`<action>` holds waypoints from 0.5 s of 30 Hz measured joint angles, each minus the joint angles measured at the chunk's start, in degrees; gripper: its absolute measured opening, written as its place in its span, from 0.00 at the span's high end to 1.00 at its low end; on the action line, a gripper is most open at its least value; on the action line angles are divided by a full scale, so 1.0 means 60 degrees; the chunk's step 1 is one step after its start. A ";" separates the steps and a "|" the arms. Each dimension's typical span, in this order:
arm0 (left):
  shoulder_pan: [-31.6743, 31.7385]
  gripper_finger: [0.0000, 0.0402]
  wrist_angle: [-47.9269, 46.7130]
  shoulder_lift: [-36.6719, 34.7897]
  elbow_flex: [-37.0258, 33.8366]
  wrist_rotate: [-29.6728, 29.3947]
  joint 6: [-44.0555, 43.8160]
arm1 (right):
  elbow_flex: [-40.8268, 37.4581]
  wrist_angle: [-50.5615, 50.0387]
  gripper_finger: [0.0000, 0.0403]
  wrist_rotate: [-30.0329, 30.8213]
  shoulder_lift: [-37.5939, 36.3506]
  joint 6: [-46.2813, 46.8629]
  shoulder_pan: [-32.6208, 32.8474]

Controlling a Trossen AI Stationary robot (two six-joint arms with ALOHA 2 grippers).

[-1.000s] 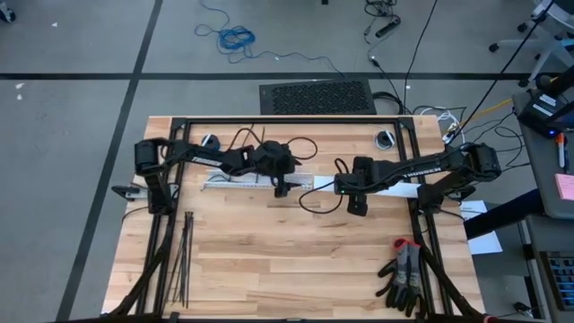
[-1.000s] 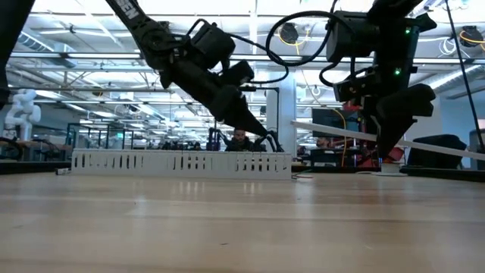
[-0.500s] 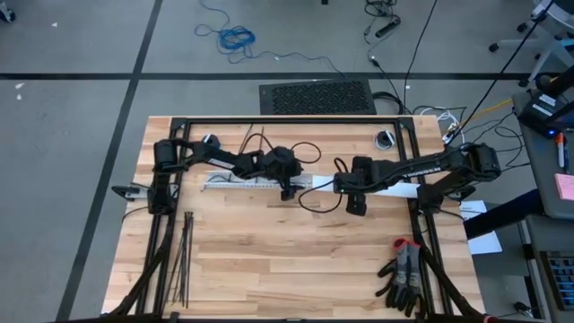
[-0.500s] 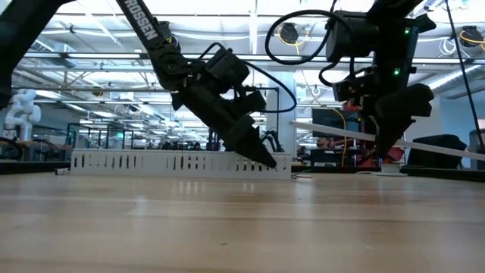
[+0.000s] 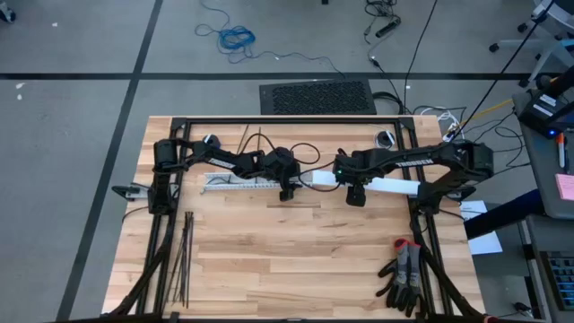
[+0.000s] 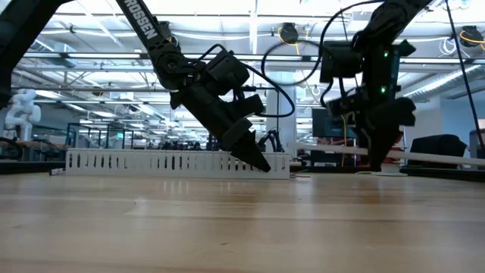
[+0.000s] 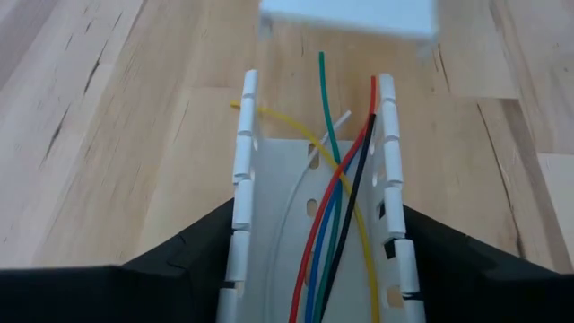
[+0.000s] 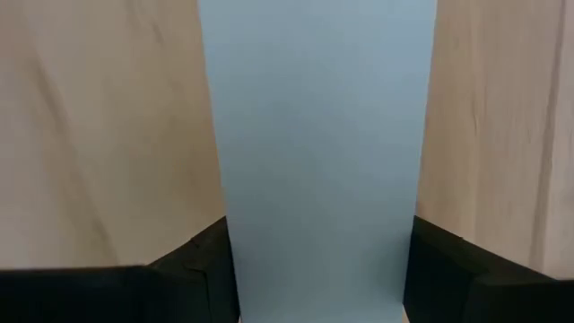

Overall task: Ziptie cables
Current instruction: Close the white cable duct

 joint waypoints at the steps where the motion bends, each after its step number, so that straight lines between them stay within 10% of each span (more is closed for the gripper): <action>1: 0.0000 0.38 -0.0014 -0.0003 0.0000 0.0000 0.0000 | 0.0000 -0.0030 0.47 0.0058 0.0106 -0.0197 -0.0082; 15: 0.0000 0.38 -0.0161 -0.0010 0.0000 0.0004 0.0258 | 0.0973 -0.0300 0.47 0.0137 0.0677 -0.1330 -0.0278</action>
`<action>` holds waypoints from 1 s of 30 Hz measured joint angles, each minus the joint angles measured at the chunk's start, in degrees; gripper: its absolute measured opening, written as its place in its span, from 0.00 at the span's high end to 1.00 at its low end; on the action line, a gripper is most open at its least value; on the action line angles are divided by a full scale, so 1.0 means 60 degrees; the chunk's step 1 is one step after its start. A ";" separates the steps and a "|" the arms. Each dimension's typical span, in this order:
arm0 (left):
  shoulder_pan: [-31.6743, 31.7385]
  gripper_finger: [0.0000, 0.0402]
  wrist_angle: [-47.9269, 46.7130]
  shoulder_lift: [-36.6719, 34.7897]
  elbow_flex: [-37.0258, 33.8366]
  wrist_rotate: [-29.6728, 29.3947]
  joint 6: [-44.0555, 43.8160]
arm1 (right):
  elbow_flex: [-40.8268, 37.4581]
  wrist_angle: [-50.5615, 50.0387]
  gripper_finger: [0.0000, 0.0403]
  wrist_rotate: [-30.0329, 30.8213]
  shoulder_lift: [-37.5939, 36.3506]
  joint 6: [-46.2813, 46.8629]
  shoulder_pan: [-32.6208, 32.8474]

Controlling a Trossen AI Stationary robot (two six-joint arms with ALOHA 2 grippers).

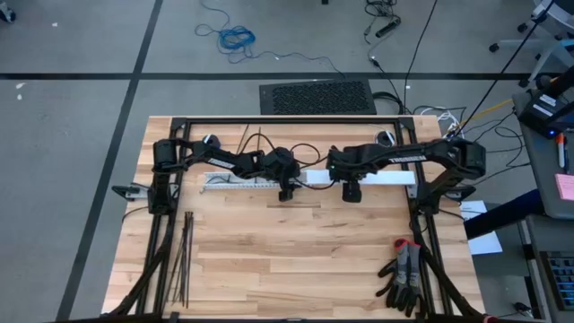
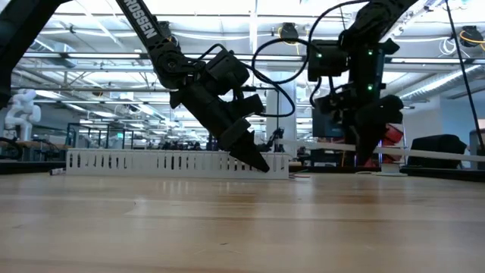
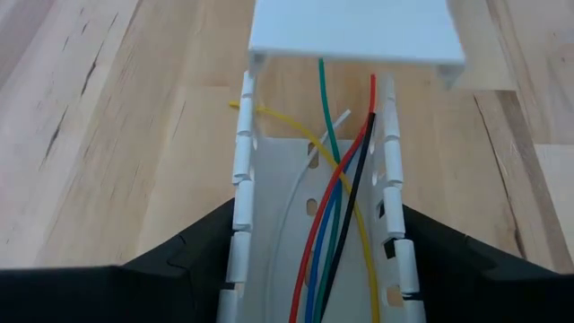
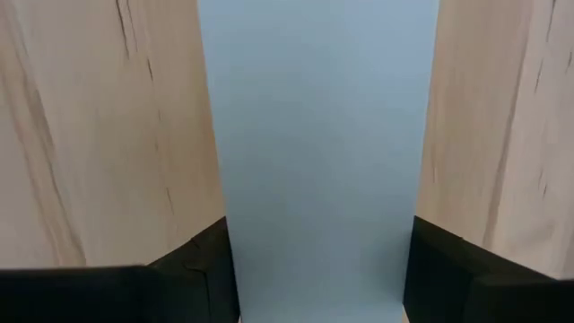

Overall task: Ziptie cables
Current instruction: Close the white cable duct

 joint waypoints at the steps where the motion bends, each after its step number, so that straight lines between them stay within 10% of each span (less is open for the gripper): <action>1: 0.0000 0.38 0.0000 0.0000 0.0000 -0.0004 0.0000 | 0.0061 0.0002 0.47 0.0001 0.0079 -0.0025 0.0000; 30: -0.0007 0.38 -0.0051 0.0007 -0.0018 -0.0011 -0.0058 | 0.1588 -0.1794 0.47 0.0285 0.1223 0.0063 -0.0251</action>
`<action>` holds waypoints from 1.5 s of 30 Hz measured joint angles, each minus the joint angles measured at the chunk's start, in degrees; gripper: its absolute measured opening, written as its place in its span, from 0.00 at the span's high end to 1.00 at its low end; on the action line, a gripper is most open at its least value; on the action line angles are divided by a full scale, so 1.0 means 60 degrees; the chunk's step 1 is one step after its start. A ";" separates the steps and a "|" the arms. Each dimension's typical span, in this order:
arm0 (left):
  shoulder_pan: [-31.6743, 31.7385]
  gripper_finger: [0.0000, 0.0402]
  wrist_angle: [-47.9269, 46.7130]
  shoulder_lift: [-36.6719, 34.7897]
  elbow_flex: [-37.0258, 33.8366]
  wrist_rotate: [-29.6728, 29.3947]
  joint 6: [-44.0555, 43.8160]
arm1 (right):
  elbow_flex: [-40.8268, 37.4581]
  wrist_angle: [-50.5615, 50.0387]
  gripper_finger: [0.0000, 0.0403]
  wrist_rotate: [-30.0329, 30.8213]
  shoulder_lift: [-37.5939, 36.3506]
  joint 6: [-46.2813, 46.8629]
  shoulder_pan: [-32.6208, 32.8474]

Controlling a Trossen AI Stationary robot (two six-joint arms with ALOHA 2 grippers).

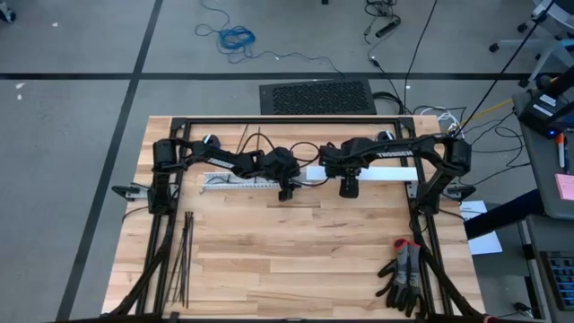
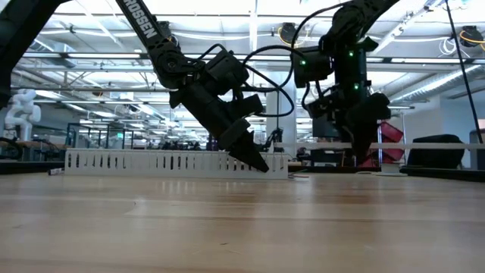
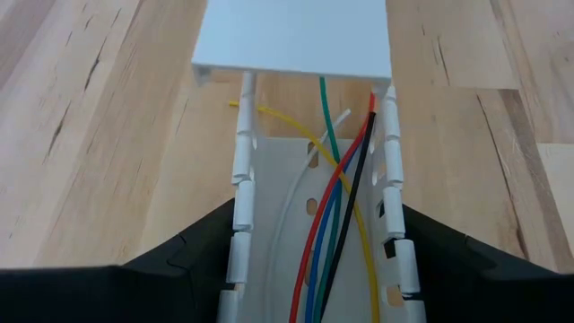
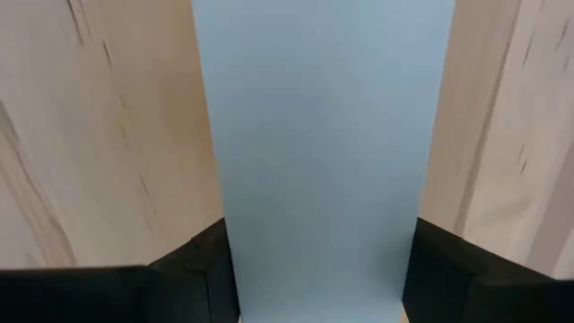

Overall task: Ziptie cables
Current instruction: Close the white cable duct

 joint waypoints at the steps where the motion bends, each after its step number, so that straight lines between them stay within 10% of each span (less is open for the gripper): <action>1: 0.0000 0.38 0.0000 0.0000 0.0000 0.0000 0.0000 | 0.0000 0.0035 0.47 -0.0002 0.0000 0.0000 0.0000; 45: -0.0036 0.38 0.0023 0.0007 -0.0007 -0.0022 0.0000 | 0.0586 -0.0491 0.47 -0.0506 0.0550 0.0244 -0.0091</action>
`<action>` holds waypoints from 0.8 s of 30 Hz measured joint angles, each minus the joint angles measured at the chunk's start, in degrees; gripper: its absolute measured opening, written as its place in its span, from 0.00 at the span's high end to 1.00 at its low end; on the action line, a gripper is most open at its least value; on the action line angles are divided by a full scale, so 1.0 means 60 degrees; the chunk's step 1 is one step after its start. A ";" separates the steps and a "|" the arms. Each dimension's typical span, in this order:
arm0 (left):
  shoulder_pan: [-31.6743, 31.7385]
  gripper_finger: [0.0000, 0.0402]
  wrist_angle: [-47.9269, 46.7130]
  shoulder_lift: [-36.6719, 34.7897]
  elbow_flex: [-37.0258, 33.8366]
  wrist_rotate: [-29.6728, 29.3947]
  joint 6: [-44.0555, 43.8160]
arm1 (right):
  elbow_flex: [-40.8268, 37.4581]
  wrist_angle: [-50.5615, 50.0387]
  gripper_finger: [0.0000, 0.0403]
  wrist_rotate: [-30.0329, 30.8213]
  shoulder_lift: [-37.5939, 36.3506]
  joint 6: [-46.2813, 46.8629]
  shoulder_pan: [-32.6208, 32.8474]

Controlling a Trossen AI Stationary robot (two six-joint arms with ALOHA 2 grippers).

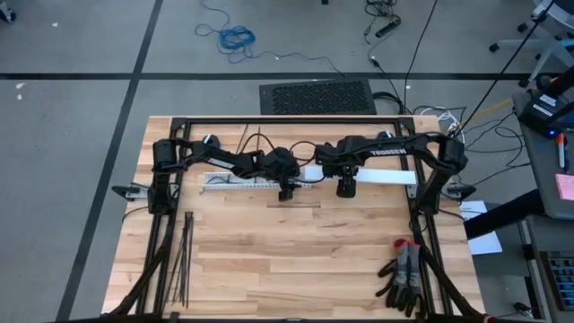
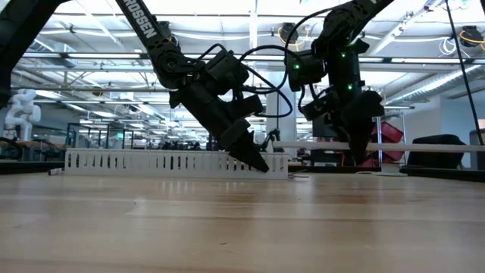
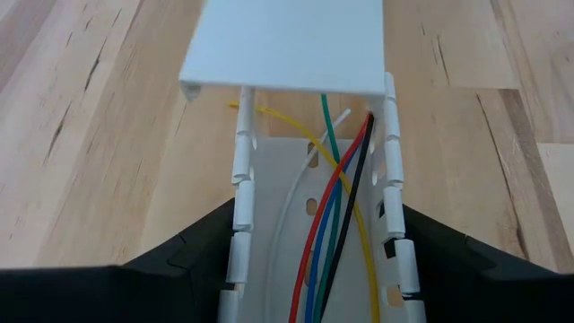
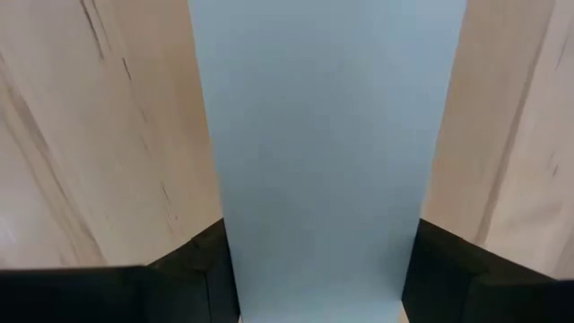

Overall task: Ziptie cables
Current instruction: Close the white cable duct

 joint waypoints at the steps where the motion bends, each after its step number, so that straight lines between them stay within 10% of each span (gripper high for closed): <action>1: 0.0000 0.38 0.0002 0.0004 0.0000 -0.0002 0.0000 | 0.0000 0.0003 0.47 -0.0003 0.0069 0.0000 0.0014; 24: -0.0004 0.38 0.0007 0.0004 0.0000 -0.0036 0.0044 | 0.0004 -0.0166 0.47 -0.0021 0.0341 -0.0223 0.0117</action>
